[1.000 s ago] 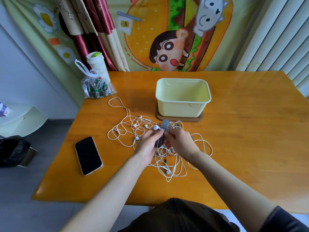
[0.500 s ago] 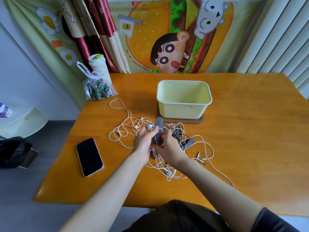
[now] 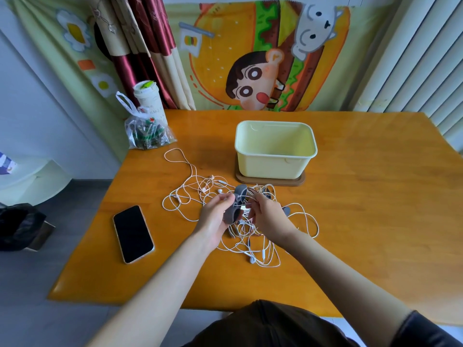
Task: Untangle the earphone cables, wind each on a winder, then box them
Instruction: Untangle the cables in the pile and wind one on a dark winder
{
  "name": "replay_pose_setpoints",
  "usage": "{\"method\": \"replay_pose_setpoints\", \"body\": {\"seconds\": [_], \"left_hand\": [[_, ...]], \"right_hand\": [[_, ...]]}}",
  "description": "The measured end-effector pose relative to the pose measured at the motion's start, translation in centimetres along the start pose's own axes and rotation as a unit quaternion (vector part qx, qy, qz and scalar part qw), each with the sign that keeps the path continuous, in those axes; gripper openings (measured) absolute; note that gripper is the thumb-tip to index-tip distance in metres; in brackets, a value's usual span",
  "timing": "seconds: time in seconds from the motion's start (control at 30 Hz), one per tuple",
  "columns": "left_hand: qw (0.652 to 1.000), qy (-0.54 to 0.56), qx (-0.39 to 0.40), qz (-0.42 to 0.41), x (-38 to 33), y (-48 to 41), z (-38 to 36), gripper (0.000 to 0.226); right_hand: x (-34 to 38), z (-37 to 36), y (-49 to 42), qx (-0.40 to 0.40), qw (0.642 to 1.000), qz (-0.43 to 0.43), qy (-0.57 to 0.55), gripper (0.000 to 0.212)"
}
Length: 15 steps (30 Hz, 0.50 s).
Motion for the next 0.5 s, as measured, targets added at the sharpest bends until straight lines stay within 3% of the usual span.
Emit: {"method": "replay_pose_setpoints", "body": {"seconds": [0.2, 0.37, 0.5], "left_hand": [[1.0, -0.012, 0.011, 0.003, -0.1, 0.1, 0.0, 0.019], [1.0, 0.015, 0.006, 0.005, -0.2, 0.2, -0.2, 0.024], [1.0, 0.023, -0.001, 0.002, -0.3, 0.2, -0.2, 0.035]], "right_hand": [[1.3, 0.2, 0.6, 0.036, 0.998, 0.019, -0.049, 0.027], [1.5, 0.8, 0.8, -0.052, 0.996, 0.061, -0.051, 0.009], [2.1, 1.3, 1.0, -0.091, 0.99, 0.104, -0.012, 0.009]]}}
Point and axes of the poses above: each hand's wrist, its own y-axis away from the middle knuckle, its own z-axis out of the back of the hand, x = y × z, the point moved 7 cm from there along -y, towards the middle knuckle, and after that the axes turned 10 degrees about -z, right-handed, at the moved point
